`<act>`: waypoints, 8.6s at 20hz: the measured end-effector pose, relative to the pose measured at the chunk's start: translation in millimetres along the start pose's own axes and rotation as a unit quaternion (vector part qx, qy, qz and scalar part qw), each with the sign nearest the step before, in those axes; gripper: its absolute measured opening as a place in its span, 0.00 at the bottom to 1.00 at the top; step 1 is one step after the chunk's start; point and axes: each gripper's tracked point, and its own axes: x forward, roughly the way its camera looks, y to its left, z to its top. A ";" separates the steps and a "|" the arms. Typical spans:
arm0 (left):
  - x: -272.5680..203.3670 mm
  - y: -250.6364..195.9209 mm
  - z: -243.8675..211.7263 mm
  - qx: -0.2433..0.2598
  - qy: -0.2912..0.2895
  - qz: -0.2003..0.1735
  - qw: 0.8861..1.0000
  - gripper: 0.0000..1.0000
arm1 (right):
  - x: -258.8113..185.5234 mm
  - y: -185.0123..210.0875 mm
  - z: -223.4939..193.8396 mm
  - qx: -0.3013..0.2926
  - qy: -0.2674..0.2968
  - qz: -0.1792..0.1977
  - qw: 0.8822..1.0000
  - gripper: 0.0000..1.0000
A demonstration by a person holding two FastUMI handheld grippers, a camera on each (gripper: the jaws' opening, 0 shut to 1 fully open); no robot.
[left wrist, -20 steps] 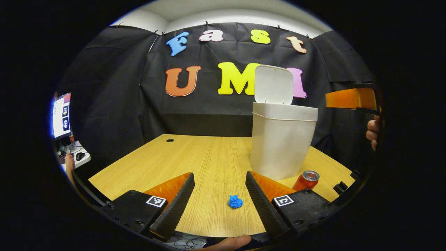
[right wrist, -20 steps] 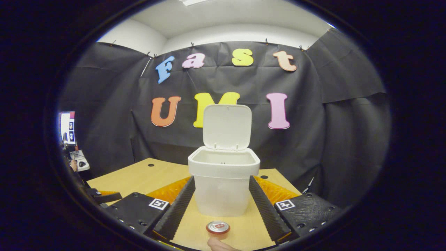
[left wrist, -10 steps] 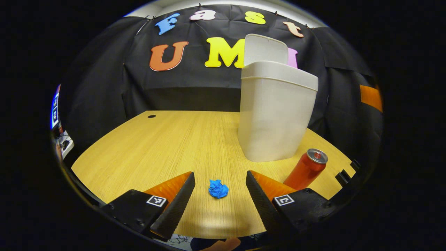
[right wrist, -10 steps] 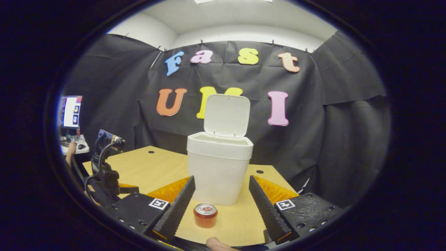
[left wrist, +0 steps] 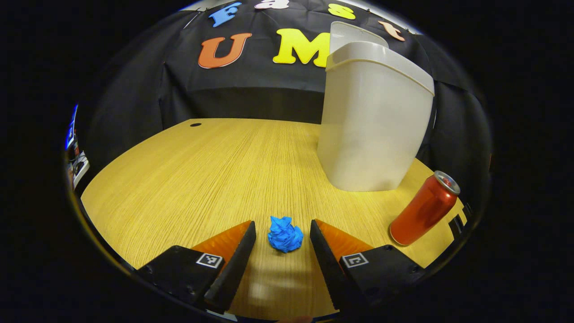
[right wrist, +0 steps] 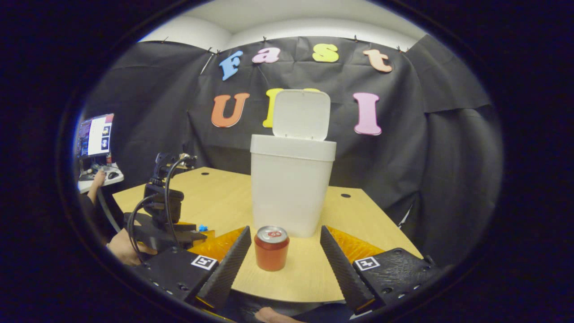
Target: Press the lid of the desktop garbage bin to open it, pick up the crumpled paper on the desktop and throw it into the bin, then pick up the pop can on the desktop and drop it into the bin, and finally close the garbage bin lid.
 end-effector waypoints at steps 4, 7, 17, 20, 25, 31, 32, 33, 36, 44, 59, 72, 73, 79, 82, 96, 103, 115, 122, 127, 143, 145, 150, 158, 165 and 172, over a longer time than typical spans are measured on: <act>4.8 -5.0 3.7 0.029 -0.017 -0.011 0.999 0.63 | 9.5 -0.4 -26.7 0.010 0.034 -0.002 0.999 0.95; 3.6 -3.6 0.6 0.058 -0.009 -0.001 0.998 0.48 | 17.8 2.3 -42.4 0.013 0.056 -0.002 0.998 0.98; -28.8 -11.2 38.9 0.073 -0.079 -0.018 0.994 0.29 | 39.1 15.5 -66.9 0.042 0.093 0.004 0.995 0.95; -45.7 -11.5 58.9 0.054 -0.104 -0.026 0.993 0.27 | 51.5 19.3 -67.8 0.047 0.086 -0.004 0.995 0.95; -74.4 -10.0 87.8 0.041 -0.152 -0.031 0.987 0.26 | 77.3 31.6 -75.2 0.050 0.089 0.002 0.995 0.95; -102.2 -16.9 105.2 0.045 -0.182 -0.043 0.981 0.22 | 94.8 31.9 -69.0 0.044 0.074 -0.005 0.996 0.80; -106.1 -16.1 107.5 0.048 -0.186 -0.040 0.981 0.22 | 93.7 32.5 -66.7 0.052 0.072 -0.001 0.996 0.80; -107.5 -14.3 108.6 0.049 -0.188 -0.037 0.980 0.22 | 91.7 33.0 -62.8 0.057 0.068 0.002 0.996 0.80; -111.7 -9.7 113.0 0.042 -0.198 -0.032 0.979 0.22 | 80.7 25.1 -37.7 0.053 0.034 -0.002 0.998 0.77; -128.4 -17.9 126.8 0.050 -0.220 -0.021 0.974 0.22 | 42.6 -25.0 28.3 0.067 -0.030 -0.019 0.997 0.78; -157.4 -79.9 191.8 0.028 -0.251 -0.044 0.967 0.23 | -14.5 -113.3 70.9 0.068 -0.090 -0.050 0.992 0.77; -104.4 -107.9 280.4 0.037 -0.266 -0.029 0.963 0.25 | -12.2 -116.9 71.8 0.056 -0.093 -0.046 0.993 0.77; -97.4 -110.3 287.2 0.031 -0.265 -0.030 0.963 0.25 | -11.5 -122.1 72.0 0.059 -0.093 -0.050 0.993 0.77; -31.8 -125.4 330.6 0.037 -0.249 -0.027 0.967 0.25 | -14.4 -134.3 75.6 0.066 -0.101 -0.054 0.991 0.78; 1.8 -142.4 339.3 0.060 -0.236 -0.037 0.969 0.25 | -8.5 -135.5 69.4 0.067 -0.091 -0.052 0.992 0.77; 29.7 -191.3 327.6 0.099 -0.228 -0.039 0.968 0.36 | -1.3 -177.1 60.6 0.115 -0.081 -0.068 0.988 0.77; 4.3 -199.6 313.6 0.133 -0.251 -0.045 0.958 1.00 | -4.1 -178.5 64.2 0.104 -0.087 -0.083 0.987 0.77; -101.7 -126.7 265.1 0.119 -0.299 -0.028 0.947 0.98 | -16.8 -172.5 74.0 0.088 -0.106 -0.114 0.984 0.77; -128.8 -89.9 226.8 0.138 -0.313 -0.011 0.940 0.98 | -13.7 -135.1 71.3 0.050 -0.107 -0.113 0.987 0.77; -132.0 -62.8 194.0 0.101 -0.309 -0.011 0.946 0.99 | -12.5 -108.1 66.8 0.025 -0.100 -0.103 0.989 0.77; -139.7 4.7 173.5 0.057 -0.311 0.002 0.949 0.99 | -19.3 -47.5 221.6 -0.030 -0.151 -0.052 0.987 0.77; -137.9 15.1 173.3 0.048 -0.310 0.009 0.949 0.99 | -15.5 -34.0 239.2 -0.035 -0.151 -0.039 0.987 0.78; -127.8 26.3 168.4 0.006 -0.288 -0.005 0.958 0.97 | 7.1 -16.4 268.4 -0.042 -0.136 -0.038 0.989 0.77; -129.9 31.8 165.5 -0.014 -0.278 -0.024 0.960 0.95 | 72.4 6.5 297.7 -0.053 -0.100 -0.038 0.993 0.78; -115.7 32.8 156.1 0.032 -0.250 -0.018 0.968 0.95 | 150.3 -3.2 314.7 -0.076 -0.075 -0.077 0.991 0.78; -106.3 41.8 145.7 0.038 -0.221 -0.005 0.975 0.96 | 206.7 -24.3 325.1 -0.041 -0.050 -0.107 0.992 0.78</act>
